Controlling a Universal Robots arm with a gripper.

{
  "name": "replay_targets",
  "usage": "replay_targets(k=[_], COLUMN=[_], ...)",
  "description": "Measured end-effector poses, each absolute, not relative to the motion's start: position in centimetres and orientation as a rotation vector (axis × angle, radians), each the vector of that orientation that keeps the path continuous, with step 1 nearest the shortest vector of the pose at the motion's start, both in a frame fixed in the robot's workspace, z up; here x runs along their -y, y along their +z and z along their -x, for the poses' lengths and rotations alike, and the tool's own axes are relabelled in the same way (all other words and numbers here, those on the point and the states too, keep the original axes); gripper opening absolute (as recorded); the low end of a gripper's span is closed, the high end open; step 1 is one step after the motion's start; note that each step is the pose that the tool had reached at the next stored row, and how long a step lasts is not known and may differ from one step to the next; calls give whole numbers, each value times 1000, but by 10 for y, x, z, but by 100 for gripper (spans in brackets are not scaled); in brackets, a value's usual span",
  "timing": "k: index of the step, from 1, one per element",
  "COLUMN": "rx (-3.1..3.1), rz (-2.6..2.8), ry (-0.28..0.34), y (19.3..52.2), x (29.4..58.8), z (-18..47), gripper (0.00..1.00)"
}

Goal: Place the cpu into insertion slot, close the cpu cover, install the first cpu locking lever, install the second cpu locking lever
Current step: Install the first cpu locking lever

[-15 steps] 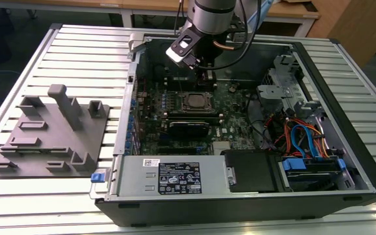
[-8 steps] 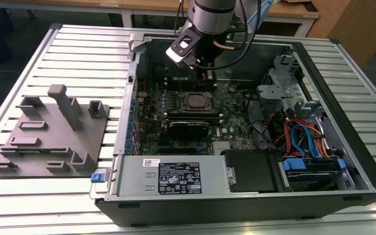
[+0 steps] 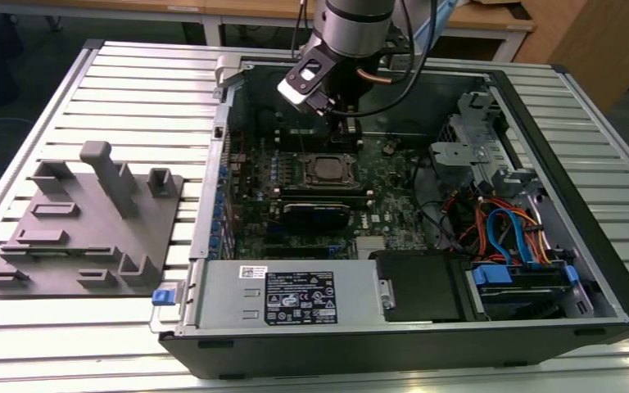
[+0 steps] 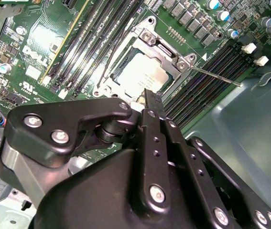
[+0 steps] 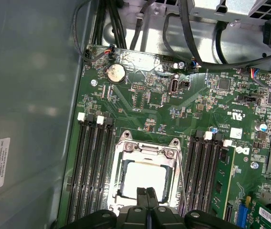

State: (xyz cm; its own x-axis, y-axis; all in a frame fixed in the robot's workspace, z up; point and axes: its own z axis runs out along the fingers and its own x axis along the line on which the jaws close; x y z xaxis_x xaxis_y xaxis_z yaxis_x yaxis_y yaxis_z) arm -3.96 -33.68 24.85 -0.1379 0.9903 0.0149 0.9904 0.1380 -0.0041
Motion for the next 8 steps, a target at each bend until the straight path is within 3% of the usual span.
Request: replay_targets(k=[8], rx=[2369], rz=[2042], ry=[-10], y=[249], x=[337], z=[40], gripper=[10])
